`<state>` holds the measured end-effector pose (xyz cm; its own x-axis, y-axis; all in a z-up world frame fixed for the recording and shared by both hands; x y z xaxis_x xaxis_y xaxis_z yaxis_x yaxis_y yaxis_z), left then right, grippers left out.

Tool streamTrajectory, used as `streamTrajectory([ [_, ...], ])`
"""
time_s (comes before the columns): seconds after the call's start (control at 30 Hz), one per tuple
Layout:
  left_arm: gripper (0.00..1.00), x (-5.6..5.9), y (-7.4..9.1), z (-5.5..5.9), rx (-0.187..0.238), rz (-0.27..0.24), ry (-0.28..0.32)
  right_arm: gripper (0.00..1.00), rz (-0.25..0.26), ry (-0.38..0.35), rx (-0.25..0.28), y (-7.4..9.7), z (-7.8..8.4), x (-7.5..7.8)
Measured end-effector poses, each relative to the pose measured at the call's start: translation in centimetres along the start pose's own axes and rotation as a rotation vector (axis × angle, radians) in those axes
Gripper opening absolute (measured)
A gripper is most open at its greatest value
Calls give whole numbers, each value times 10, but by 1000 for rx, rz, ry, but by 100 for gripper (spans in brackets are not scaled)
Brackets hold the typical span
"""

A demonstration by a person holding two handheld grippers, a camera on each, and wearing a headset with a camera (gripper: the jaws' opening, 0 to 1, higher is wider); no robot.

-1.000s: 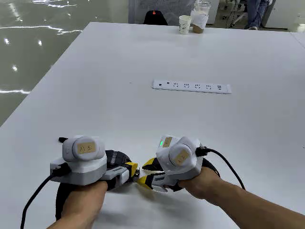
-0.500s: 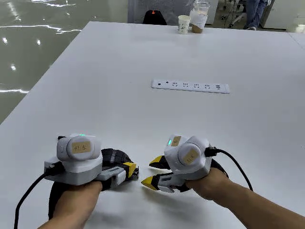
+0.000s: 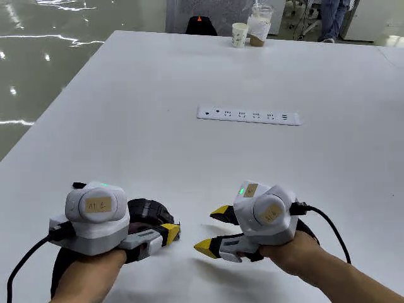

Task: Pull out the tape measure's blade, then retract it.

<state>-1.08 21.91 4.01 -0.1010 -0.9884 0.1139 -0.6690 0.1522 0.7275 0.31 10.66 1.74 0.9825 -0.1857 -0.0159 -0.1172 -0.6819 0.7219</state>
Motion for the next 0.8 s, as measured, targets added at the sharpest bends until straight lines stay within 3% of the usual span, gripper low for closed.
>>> streamTrajectory([
  [0.13,71,-2,4,3,1,11,8,42,8,-16,-2,6,5,-1],
  [0.53,76,-5,14,9,21,37,-45,54,53,-72,19,26,17,3],
  [0.8,78,0,21,14,40,99,-95,59,85,-111,40,43,28,3],
])
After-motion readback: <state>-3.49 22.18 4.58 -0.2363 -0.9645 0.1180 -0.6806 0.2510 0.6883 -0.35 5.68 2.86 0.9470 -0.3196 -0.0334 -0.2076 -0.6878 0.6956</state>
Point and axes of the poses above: the centre of the closed fingertips' face, and the gripper's own axes: y roughly backward along the fingers, x roughly to its right, z roughly out of its underside, the point moved 1 cm from there along y, roughly backward along the fingers, and after that the axes turned 7 degrees about -x, right-handed, at the moved point
